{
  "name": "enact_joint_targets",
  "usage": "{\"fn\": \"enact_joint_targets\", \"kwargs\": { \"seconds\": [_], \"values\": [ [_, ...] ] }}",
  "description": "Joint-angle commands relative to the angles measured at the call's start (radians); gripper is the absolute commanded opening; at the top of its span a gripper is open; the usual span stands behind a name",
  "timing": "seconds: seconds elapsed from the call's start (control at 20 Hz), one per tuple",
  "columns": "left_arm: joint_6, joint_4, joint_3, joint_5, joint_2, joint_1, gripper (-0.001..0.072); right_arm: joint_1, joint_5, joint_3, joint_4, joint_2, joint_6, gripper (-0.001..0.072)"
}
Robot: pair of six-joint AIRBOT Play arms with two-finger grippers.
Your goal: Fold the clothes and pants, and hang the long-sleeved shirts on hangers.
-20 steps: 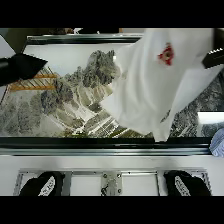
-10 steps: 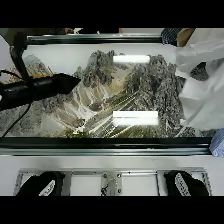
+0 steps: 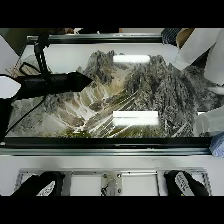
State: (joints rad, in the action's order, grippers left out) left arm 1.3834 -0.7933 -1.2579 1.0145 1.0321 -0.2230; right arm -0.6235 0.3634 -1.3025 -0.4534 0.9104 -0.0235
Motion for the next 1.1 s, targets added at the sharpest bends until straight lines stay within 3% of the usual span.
{"fn": "enact_joint_targets", "kwargs": {
  "seconds": [0.0,1.05],
  "values": [
    [0.000,0.000,-0.038,0.043,0.045,-0.004,0.0015,-0.030,0.002,-0.050,-0.034,0.023,-0.029,0.0013],
    [0.000,-0.001,0.017,0.071,0.037,-0.003,0.0015,-0.053,-0.031,-0.052,-0.048,0.005,-0.029,0.0013]
  ]
}}
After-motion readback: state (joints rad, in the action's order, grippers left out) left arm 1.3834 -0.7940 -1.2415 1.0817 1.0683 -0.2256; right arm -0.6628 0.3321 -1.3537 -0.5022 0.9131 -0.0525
